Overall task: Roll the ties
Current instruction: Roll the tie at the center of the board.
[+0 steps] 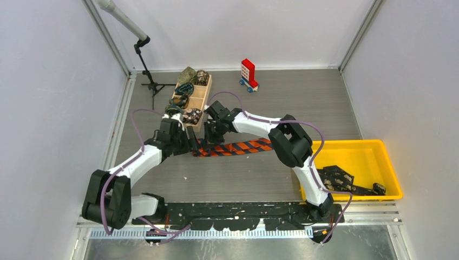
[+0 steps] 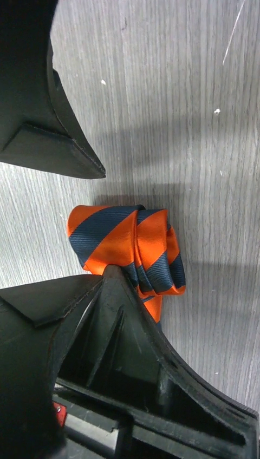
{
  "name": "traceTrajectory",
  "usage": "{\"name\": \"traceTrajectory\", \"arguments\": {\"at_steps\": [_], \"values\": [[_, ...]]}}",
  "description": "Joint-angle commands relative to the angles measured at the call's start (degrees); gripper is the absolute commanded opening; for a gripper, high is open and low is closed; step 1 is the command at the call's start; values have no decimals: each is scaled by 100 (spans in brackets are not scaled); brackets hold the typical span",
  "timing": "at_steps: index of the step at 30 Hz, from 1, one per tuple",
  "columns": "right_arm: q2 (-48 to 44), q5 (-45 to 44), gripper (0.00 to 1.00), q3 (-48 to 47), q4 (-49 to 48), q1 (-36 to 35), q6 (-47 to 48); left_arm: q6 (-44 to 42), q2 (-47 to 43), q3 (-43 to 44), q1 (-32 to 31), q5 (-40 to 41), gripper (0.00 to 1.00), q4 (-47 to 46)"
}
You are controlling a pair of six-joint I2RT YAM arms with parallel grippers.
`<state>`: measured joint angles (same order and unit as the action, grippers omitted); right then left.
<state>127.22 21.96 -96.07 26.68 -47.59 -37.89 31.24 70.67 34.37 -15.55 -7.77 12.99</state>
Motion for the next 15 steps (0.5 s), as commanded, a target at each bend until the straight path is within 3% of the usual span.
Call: {"name": "traceTrajectory", "arguments": {"at_steps": [1, 15], "values": [[-214, -73, 7, 125, -124, 14, -23, 91, 275, 32, 131, -405, 65, -585], [-159, -53, 7, 199, -177, 23, -42, 422, 1067, -150, 275, -846, 46, -1351]]}}
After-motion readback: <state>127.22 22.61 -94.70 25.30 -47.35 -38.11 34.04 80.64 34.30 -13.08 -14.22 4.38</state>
